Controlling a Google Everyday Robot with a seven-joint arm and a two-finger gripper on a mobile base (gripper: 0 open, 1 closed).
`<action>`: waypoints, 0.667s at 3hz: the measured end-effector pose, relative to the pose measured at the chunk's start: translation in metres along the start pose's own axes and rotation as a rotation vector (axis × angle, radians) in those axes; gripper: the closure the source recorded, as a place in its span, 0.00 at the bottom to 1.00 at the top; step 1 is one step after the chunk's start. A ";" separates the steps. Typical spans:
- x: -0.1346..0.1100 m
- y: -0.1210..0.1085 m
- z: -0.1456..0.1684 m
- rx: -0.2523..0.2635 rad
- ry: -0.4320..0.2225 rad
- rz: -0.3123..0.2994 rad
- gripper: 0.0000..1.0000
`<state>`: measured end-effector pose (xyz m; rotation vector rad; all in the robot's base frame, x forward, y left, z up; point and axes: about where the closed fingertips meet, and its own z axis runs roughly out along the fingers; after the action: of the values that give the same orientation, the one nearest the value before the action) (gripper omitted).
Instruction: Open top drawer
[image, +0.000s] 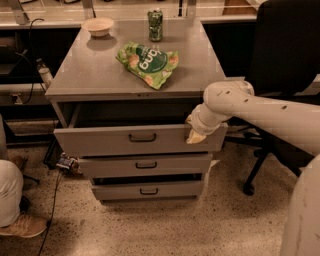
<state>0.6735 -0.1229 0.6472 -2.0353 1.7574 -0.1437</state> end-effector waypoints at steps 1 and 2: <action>0.000 0.000 -0.001 0.000 0.000 0.000 1.00; 0.000 0.000 -0.001 0.000 0.000 0.000 1.00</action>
Offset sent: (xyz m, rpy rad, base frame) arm 0.0000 0.0000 0.0010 0.0002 -0.0001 -0.0002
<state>0.6734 -0.1228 0.6480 -2.0352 1.7574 -0.1433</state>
